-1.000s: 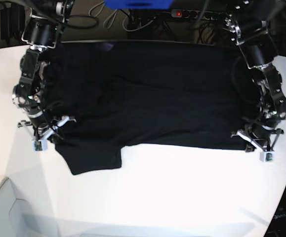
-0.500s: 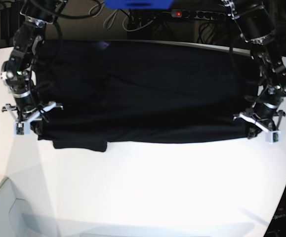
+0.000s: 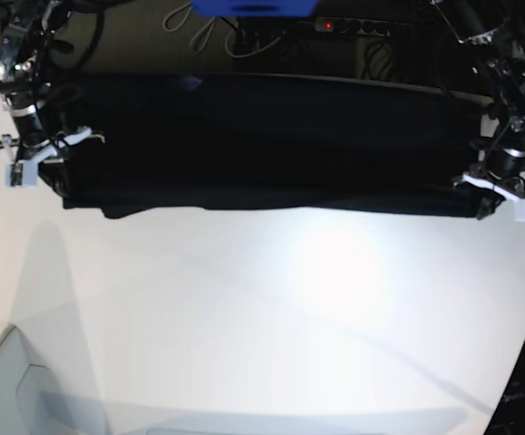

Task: Layout the t-shirt on the table in an organized manner, then fold the t-shirt properly
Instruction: 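Lift the hem with both grippers and fold it over onto the collar, then lower the folded hem with both grippers onto the shirt, then grasp the hanging sleeve with the right gripper and tuck it in, then grip both ends of the black strip with both grippers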

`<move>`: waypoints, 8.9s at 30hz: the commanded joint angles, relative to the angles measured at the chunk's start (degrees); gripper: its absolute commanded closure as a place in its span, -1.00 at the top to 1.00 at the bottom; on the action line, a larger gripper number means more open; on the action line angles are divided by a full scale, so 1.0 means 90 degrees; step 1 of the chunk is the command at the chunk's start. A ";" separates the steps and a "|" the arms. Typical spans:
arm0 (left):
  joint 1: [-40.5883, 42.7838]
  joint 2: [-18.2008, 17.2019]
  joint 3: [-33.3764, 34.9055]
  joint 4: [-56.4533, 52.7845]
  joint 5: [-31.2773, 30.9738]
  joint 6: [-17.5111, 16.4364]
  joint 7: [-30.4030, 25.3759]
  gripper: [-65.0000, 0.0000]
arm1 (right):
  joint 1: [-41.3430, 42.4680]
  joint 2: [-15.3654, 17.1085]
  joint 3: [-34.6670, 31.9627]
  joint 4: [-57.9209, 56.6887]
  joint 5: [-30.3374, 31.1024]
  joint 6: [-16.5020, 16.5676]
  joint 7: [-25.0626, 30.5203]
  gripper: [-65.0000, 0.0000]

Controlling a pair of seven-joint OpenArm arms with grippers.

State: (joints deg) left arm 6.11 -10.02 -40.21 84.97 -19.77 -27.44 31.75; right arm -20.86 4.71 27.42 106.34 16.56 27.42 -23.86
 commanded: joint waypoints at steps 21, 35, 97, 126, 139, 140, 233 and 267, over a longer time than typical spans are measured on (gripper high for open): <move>0.1358 -0.0083 -0.0558 0.0498 -0.0934 0.0016 -0.0172 -1.00 | -0.0529 -0.0186 0.0084 -0.0891 0.0021 0.1398 0.0165 -1.00; 0.1700 -0.0083 -0.0539 0.0527 -0.0875 0.0016 -0.0162 -1.00 | -0.0539 -0.0186 -0.0199 -0.1125 0.0011 0.1398 0.0165 -1.00; 0.0264 -0.0415 0.0184 -0.1280 -0.1403 0.0036 -0.0221 -1.00 | 0.0926 -0.0069 0.1198 -0.2385 0.0011 0.1315 0.0155 -1.00; 0.0244 -0.0386 0.0184 -0.1710 -0.1471 0.0026 -0.0162 -0.59 | 0.0799 0.0165 0.1793 -0.1789 0.0011 0.1266 -0.0617 -0.03; 0.0244 -0.0376 0.0184 -0.1710 -0.1481 0.0026 -0.0162 -0.59 | 0.1805 0.0302 0.0768 -0.1047 0.0002 0.1276 -0.1681 0.10; 0.0244 -0.0376 0.0184 -0.1710 -0.1481 0.0026 -0.0162 -0.59 | 0.1971 0.0331 0.0612 -0.1145 0.0002 0.1266 -0.1818 0.12; 0.0498 -0.0200 0.0145 -0.0381 -0.1481 0.0026 -0.0162 0.11 | 0.0311 -0.0255 0.0572 -0.1096 0.0021 0.1325 -0.1173 -1.00; 0.0342 -0.0230 0.0545 -0.1778 -0.0778 0.0026 -0.0221 -0.36 | 0.0369 -0.0255 0.0563 -0.1096 0.0011 0.1315 -0.1183 -1.00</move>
State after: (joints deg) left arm 8.64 -12.23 -35.62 69.32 -28.73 -27.68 25.61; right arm -17.80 1.89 32.29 95.66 15.70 39.16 -35.75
